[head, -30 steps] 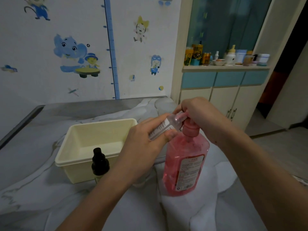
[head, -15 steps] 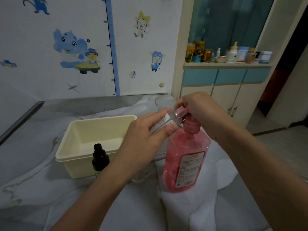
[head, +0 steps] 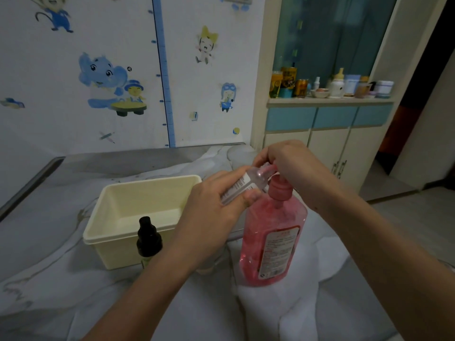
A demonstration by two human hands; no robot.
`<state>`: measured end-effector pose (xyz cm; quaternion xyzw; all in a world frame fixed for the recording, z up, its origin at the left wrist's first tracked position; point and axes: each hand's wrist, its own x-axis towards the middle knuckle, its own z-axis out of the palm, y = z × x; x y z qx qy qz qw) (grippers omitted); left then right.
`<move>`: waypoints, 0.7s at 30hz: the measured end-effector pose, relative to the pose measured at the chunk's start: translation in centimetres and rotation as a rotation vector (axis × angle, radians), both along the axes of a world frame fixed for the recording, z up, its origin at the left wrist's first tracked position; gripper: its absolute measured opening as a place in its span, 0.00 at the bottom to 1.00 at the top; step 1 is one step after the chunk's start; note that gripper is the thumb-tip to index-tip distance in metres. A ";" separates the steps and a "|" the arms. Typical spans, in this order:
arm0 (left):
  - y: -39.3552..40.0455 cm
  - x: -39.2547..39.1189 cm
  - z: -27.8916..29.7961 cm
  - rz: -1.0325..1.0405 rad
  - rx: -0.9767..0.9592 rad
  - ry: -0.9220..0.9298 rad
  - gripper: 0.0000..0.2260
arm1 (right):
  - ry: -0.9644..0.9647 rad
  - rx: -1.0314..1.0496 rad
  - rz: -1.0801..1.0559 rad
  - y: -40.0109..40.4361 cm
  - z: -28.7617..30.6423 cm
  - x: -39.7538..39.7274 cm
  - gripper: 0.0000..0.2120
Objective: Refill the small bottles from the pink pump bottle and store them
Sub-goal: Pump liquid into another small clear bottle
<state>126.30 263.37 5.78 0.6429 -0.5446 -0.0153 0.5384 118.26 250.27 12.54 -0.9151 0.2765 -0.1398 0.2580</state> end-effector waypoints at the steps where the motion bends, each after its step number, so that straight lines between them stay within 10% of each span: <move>1: 0.0 0.0 0.0 0.001 -0.002 -0.004 0.15 | -0.002 0.002 0.004 -0.3 -0.1 -0.1 0.12; 8: -0.3 0.1 -0.5 0.006 0.007 -0.004 0.15 | 0.307 -0.464 -0.150 0.0 -1.3 0.8 0.14; 16: -0.2 0.3 -0.3 0.007 -0.026 -0.018 0.15 | 0.118 0.077 -0.040 -1.3 0.0 1.1 0.14; 21: -0.4 0.2 -0.5 0.003 -0.016 -0.006 0.15 | 0.373 -0.259 -0.085 -0.9 -0.3 1.3 0.14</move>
